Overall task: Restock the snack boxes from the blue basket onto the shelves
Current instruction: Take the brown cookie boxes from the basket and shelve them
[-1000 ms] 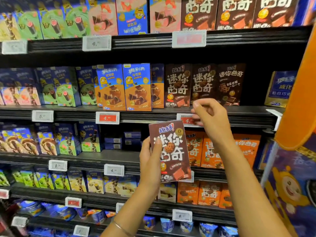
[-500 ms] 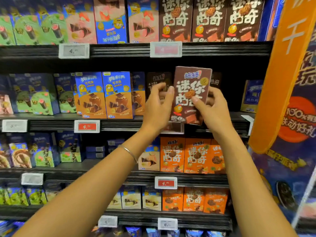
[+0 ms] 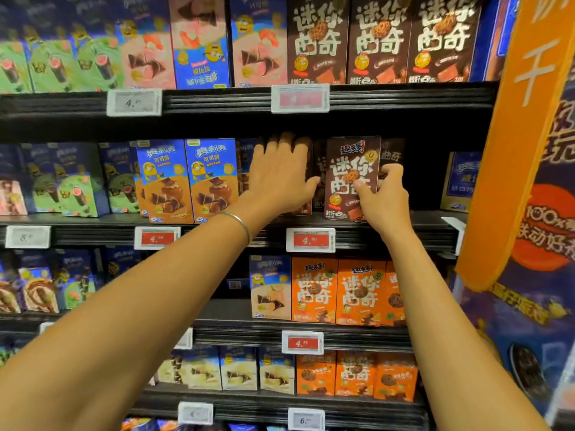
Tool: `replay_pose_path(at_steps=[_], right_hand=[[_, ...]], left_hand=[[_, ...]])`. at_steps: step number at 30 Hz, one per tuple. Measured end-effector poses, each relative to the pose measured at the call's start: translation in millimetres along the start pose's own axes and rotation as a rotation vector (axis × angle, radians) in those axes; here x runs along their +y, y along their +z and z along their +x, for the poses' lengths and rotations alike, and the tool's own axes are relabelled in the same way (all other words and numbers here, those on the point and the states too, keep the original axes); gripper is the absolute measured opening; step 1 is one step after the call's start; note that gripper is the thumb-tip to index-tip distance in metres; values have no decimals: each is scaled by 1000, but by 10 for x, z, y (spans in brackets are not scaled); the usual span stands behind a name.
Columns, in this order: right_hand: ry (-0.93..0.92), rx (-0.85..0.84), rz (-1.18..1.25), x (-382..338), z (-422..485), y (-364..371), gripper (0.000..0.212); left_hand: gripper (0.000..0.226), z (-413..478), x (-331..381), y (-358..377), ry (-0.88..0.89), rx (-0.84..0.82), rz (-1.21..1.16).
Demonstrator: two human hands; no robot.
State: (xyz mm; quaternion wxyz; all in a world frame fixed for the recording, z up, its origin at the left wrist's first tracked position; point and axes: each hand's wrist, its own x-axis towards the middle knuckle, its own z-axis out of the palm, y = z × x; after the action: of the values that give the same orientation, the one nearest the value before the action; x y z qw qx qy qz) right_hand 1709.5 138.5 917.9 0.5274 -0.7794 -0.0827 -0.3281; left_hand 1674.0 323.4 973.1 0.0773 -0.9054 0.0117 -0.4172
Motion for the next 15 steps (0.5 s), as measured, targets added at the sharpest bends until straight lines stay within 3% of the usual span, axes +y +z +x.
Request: replay_pose_path(at_steps=[4, 15], right_hand=[[37, -3, -52, -30, 50, 89, 47], [62, -16, -266, -111, 187, 287, 49]], left_hand=[[66, 20, 8, 13, 2, -3, 66], [73, 34, -38, -78, 44, -30, 82]])
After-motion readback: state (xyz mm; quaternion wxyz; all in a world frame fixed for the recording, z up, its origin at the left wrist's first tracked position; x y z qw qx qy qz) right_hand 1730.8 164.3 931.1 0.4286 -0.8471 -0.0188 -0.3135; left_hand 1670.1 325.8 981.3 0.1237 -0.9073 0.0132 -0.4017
